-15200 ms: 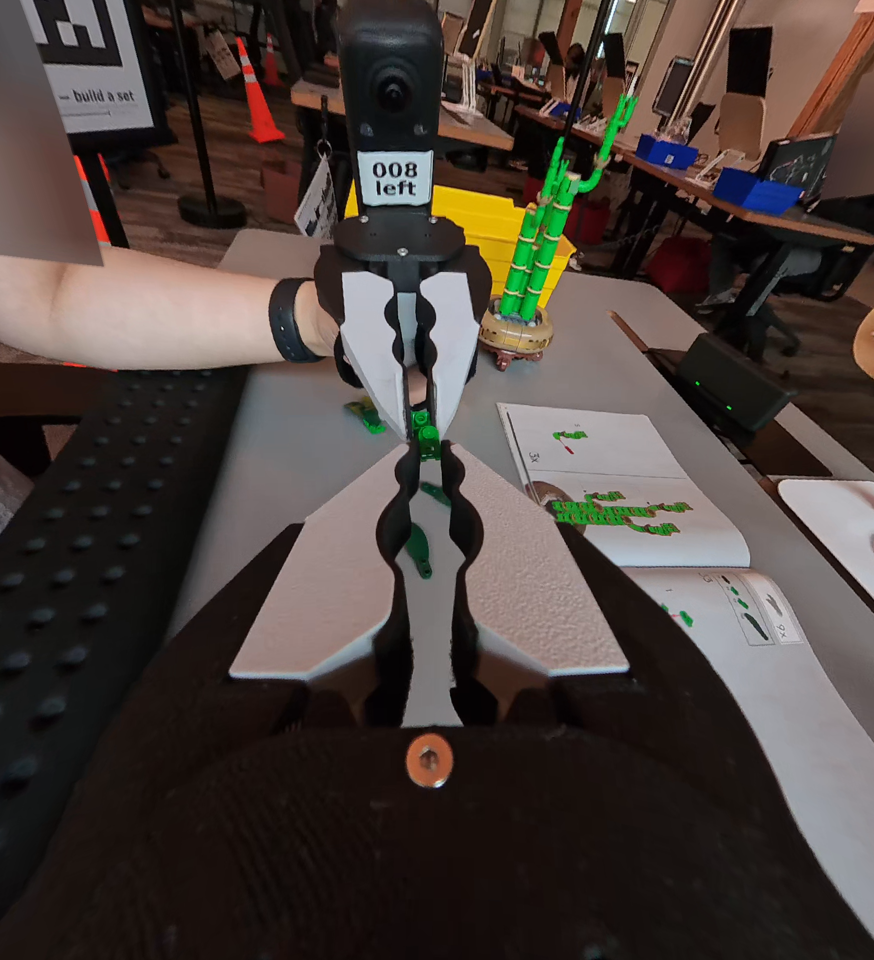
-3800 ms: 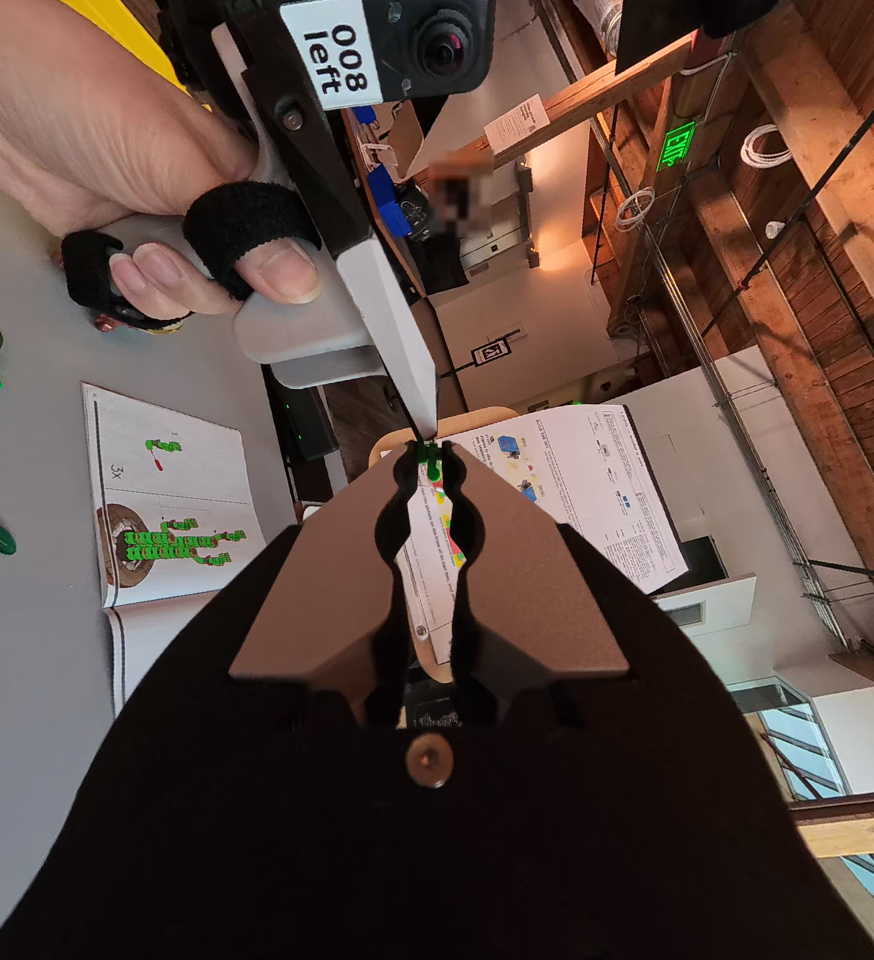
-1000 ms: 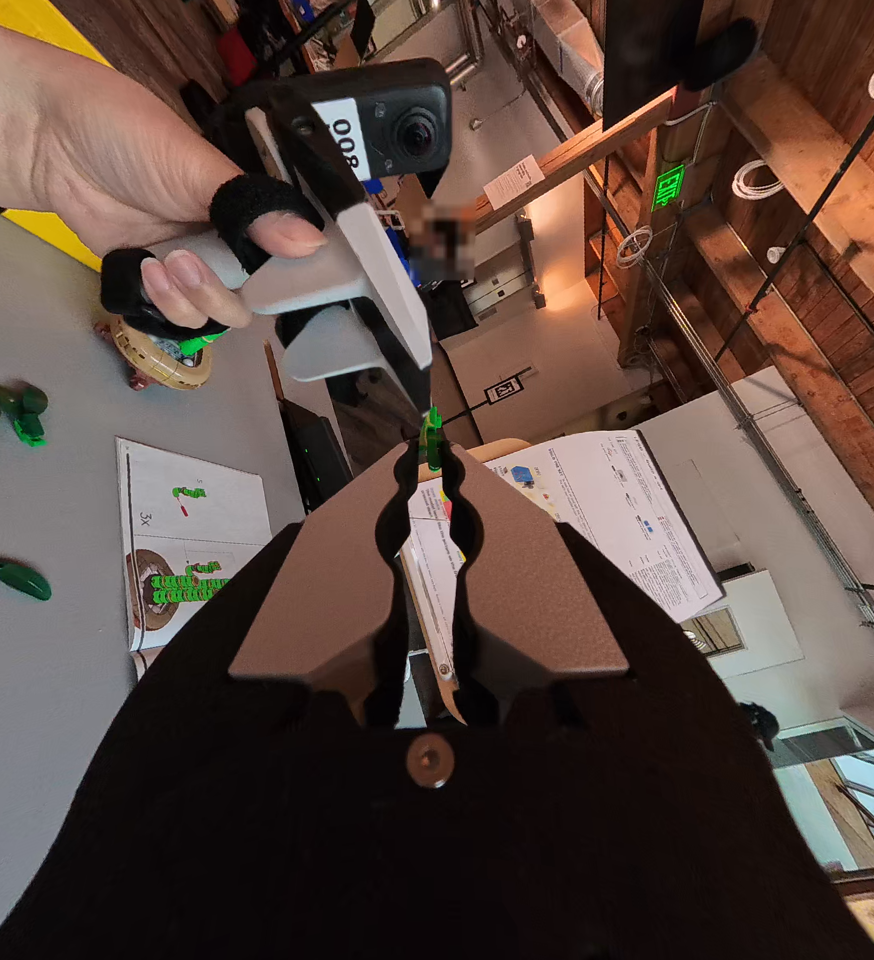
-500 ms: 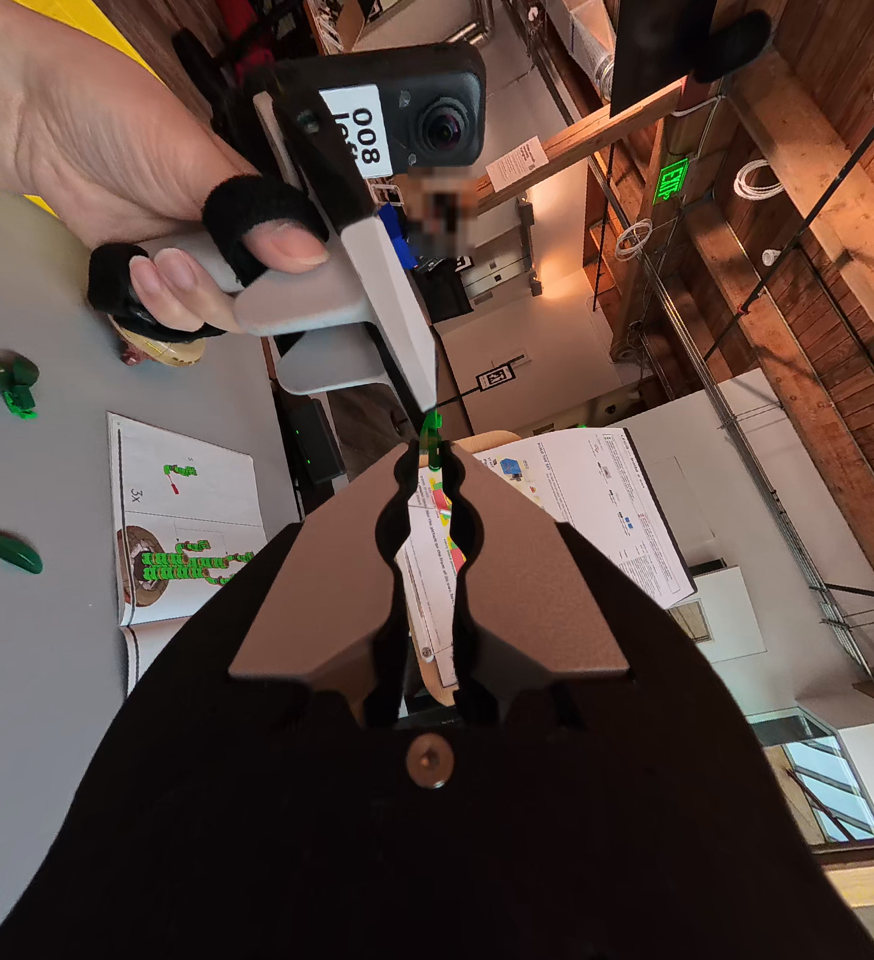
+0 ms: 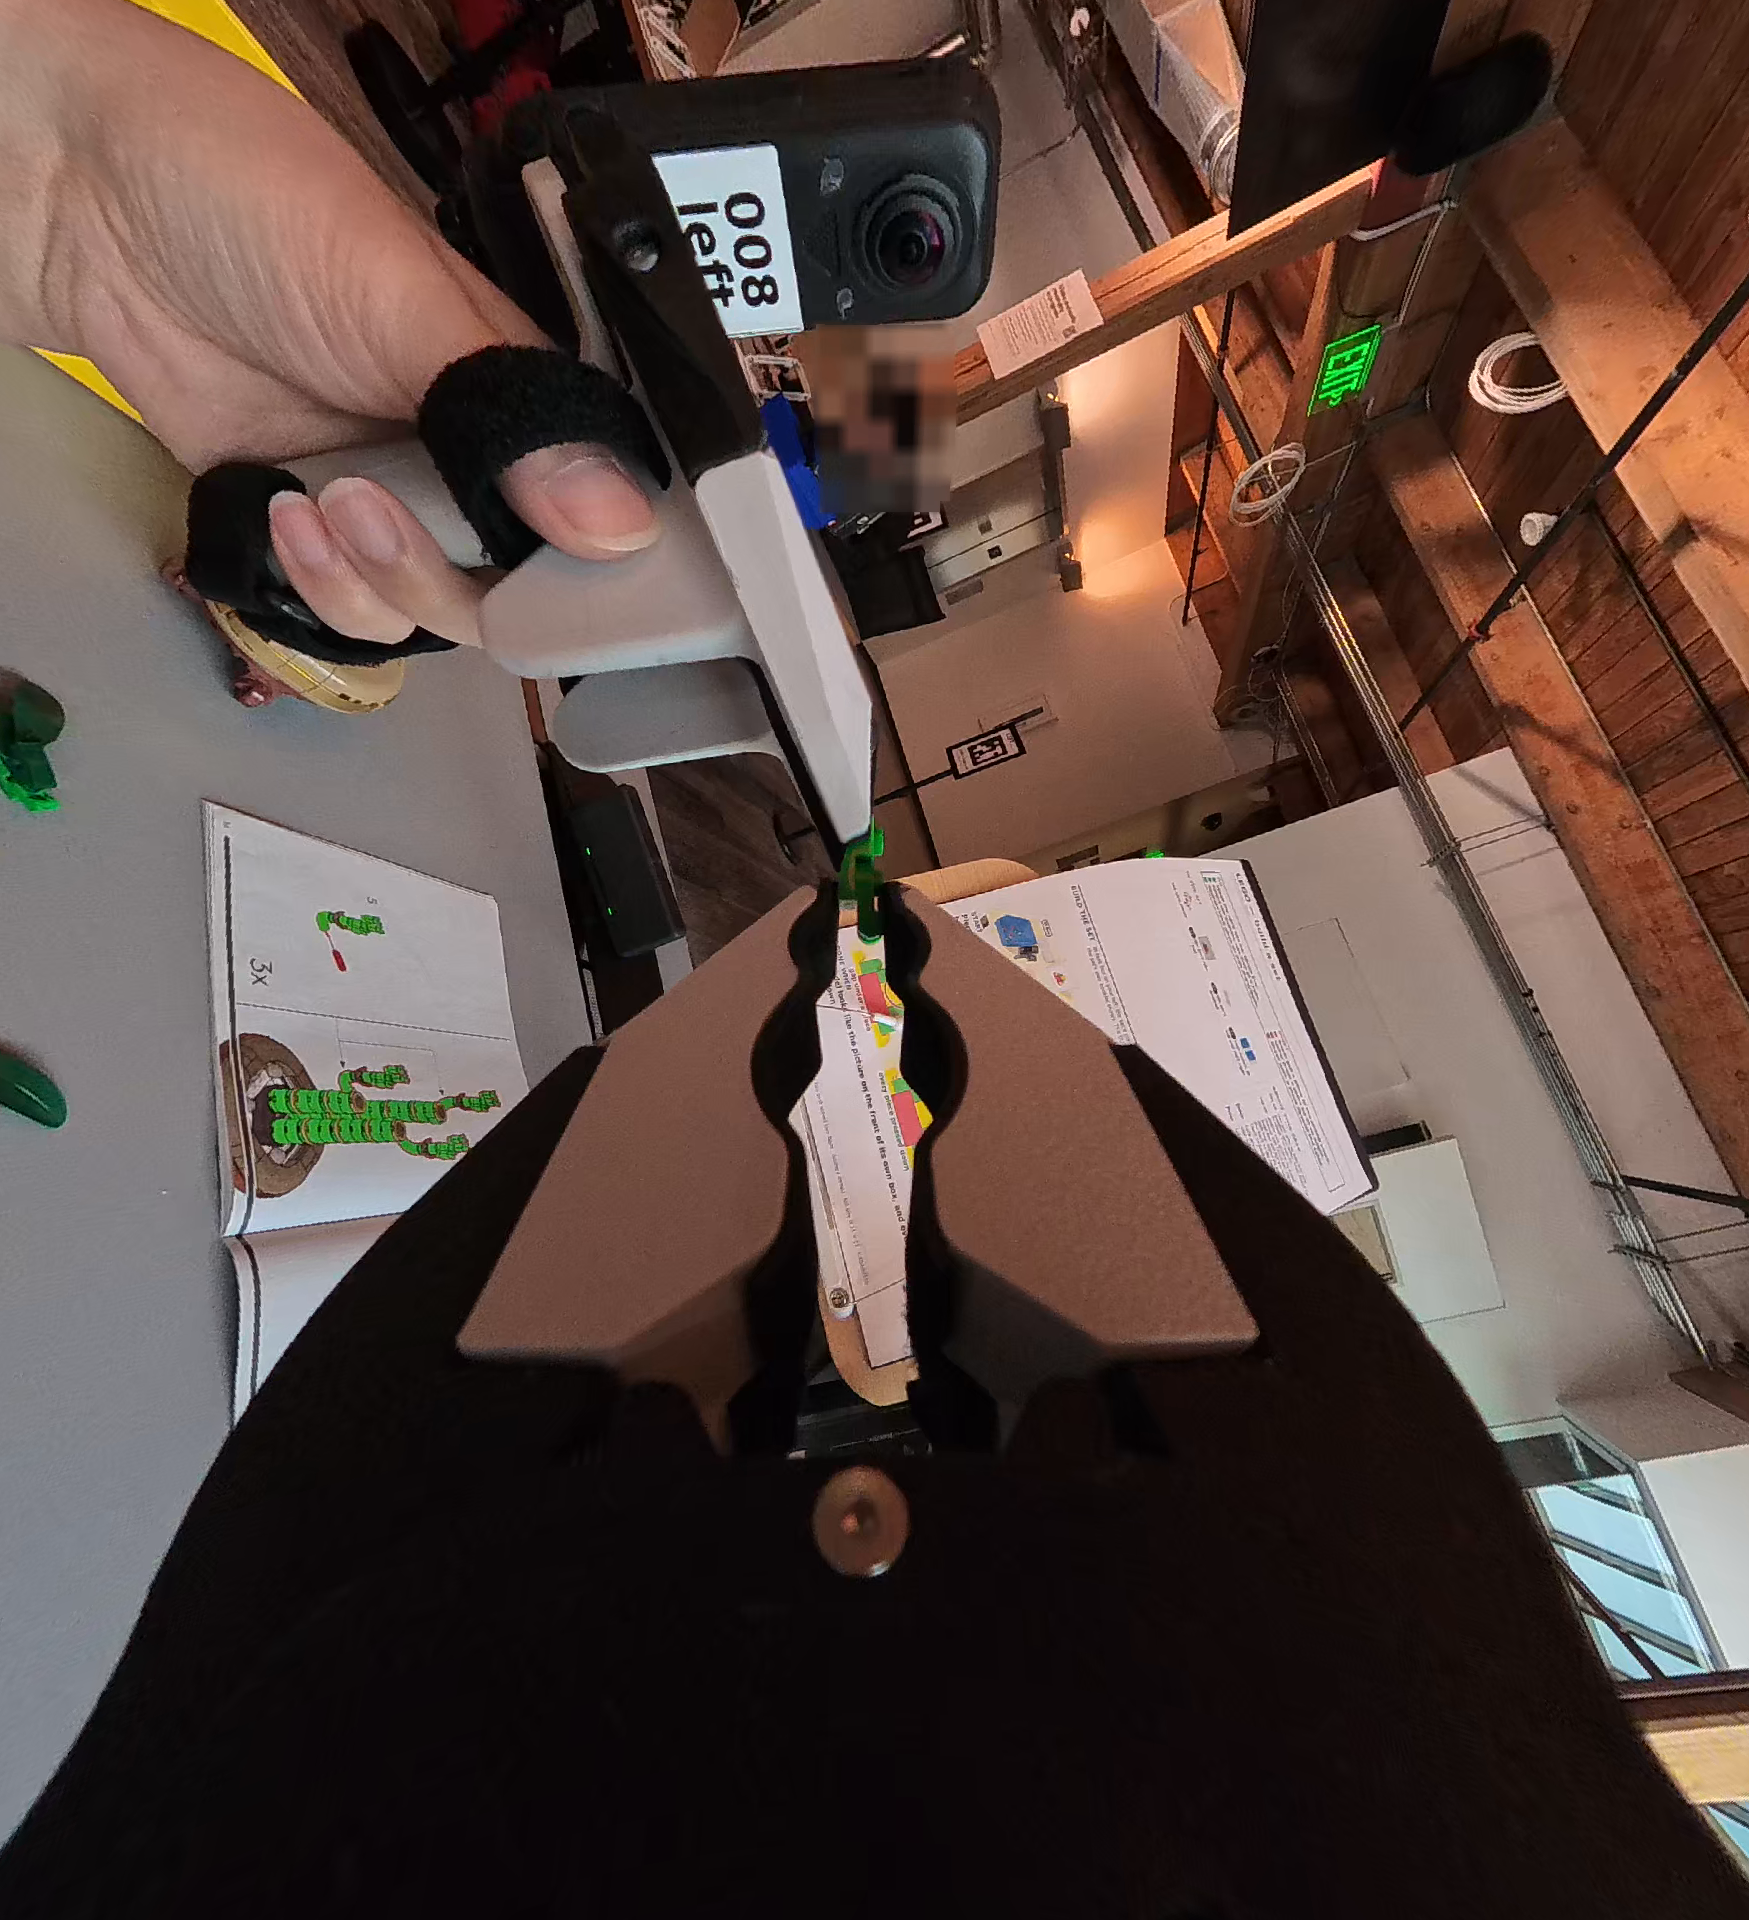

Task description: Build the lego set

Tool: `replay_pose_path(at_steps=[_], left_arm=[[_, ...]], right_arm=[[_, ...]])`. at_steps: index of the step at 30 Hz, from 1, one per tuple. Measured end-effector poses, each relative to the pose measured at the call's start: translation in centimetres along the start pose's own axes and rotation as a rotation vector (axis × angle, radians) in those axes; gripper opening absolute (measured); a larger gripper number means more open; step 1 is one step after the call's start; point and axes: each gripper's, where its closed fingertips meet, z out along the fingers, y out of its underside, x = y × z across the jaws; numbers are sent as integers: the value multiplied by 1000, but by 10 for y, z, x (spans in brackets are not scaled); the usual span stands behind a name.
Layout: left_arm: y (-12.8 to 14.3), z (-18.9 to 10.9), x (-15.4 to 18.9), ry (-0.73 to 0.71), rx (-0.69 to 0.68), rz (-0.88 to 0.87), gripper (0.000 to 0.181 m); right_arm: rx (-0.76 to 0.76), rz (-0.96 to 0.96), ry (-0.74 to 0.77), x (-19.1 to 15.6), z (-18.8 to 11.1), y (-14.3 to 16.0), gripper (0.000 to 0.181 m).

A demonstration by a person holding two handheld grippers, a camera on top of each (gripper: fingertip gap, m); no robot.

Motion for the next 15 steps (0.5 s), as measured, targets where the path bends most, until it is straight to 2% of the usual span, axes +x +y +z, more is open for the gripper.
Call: replay_pose_path(at_steps=[15], left_arm=[[4, 1, 2, -8, -32, 31, 6]], right_arm=[[-3, -17, 10, 1, -2, 0, 6]])
